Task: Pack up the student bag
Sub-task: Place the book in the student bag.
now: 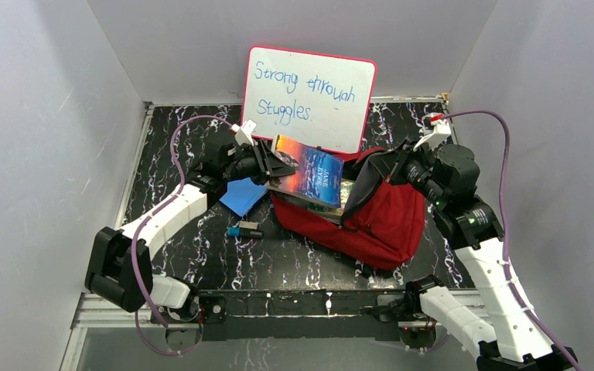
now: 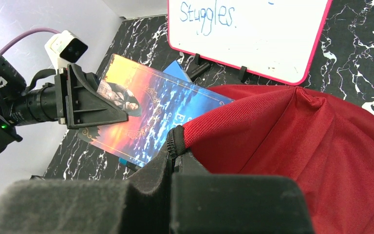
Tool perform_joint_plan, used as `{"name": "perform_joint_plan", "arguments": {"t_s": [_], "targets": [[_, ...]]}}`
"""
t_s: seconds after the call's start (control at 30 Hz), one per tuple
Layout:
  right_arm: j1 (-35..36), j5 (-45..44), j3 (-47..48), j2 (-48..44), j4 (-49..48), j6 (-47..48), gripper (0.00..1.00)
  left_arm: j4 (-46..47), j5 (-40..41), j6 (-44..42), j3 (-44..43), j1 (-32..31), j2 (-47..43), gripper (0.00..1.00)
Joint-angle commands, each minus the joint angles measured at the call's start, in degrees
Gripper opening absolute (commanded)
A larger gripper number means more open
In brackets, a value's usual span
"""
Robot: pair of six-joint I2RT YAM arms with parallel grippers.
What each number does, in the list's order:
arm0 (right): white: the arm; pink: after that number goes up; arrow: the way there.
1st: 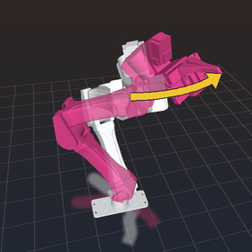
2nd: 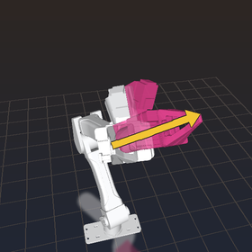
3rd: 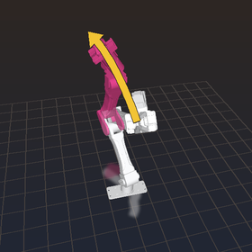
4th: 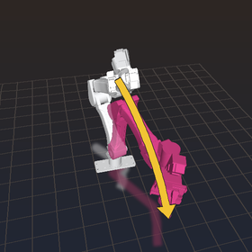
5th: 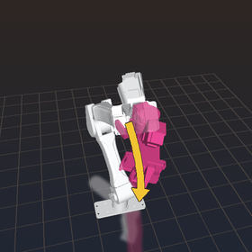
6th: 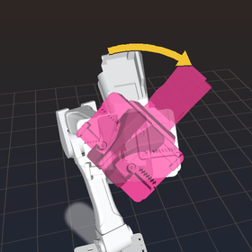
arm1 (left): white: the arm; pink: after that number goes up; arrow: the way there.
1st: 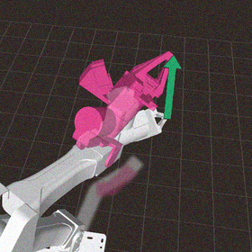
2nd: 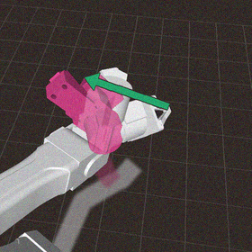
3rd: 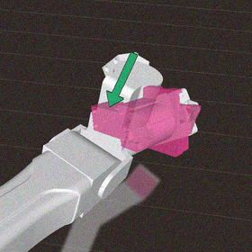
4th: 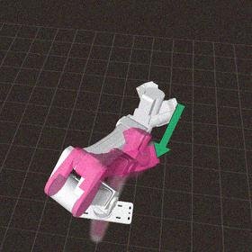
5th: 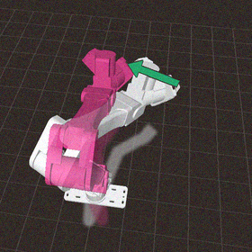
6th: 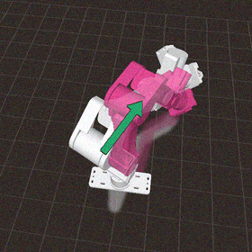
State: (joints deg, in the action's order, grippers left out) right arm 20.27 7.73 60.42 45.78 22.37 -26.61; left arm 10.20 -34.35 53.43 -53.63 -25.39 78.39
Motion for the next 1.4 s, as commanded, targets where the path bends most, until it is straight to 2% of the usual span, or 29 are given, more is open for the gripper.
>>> {"name": "perform_joint_plan", "arguments": {"t_s": [0.0, 0.5, 0.7, 1.37], "targets": [[-0.14, 0.01, 1.29, -2.01, -10.08, -1.01, 0.00, 11.11, -2.56, 2.53, -0.45, -1.18, -2.76, 0.00], [-0.11, 1.09, 1.57, -1.43, -11.35, -2.46, 0.00, 19.79, -0.38, 6.53, 2.29, -8.17, 0.57, 0.00], [-0.13, 1.70, 1.19, -1.33, -11.76, -3.26, 0.00, 25.57, 0.70, 7.62, 2.26, -10.90, 4.93, 0.00], [-0.20, 3.03, -0.94, -1.14, -11.96, -4.85, 0.00, 38.46, -2.00, 11.39, -4.44, -15.22, 19.36, 0.00]]}}
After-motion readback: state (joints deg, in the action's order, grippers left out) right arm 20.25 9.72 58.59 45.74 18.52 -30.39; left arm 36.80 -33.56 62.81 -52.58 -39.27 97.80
